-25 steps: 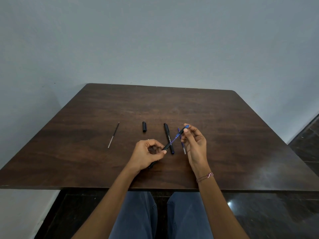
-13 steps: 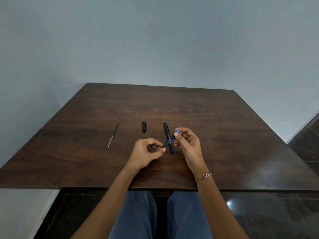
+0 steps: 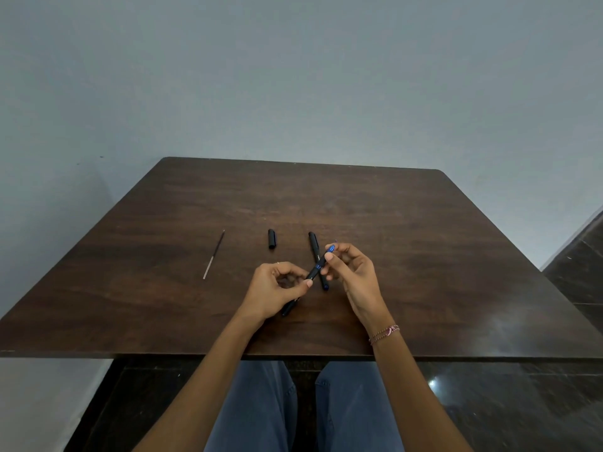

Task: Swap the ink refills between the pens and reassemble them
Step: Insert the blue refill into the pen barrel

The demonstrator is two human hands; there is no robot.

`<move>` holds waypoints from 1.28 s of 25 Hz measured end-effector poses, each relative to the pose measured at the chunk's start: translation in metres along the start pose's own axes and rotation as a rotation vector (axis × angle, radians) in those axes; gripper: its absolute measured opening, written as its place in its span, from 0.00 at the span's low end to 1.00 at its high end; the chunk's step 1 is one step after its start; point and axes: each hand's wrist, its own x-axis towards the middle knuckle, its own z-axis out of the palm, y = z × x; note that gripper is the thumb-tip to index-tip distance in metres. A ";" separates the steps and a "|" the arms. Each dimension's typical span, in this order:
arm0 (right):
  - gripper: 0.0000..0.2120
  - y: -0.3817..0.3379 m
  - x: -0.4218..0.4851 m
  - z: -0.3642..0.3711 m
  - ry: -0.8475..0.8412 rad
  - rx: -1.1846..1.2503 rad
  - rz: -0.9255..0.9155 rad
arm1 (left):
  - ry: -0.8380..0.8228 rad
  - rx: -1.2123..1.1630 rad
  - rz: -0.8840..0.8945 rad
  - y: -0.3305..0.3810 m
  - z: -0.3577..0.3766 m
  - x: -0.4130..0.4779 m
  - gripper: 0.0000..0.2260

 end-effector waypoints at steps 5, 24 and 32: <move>0.02 0.002 0.000 0.001 0.019 0.000 0.009 | 0.012 -0.040 -0.005 0.000 0.002 0.000 0.07; 0.18 0.001 0.001 -0.002 -0.046 0.126 0.011 | -0.086 -0.073 -0.022 0.005 0.001 -0.003 0.05; 0.15 -0.003 0.001 0.003 -0.145 0.173 0.072 | -0.069 -0.224 -0.057 0.011 -0.003 -0.005 0.06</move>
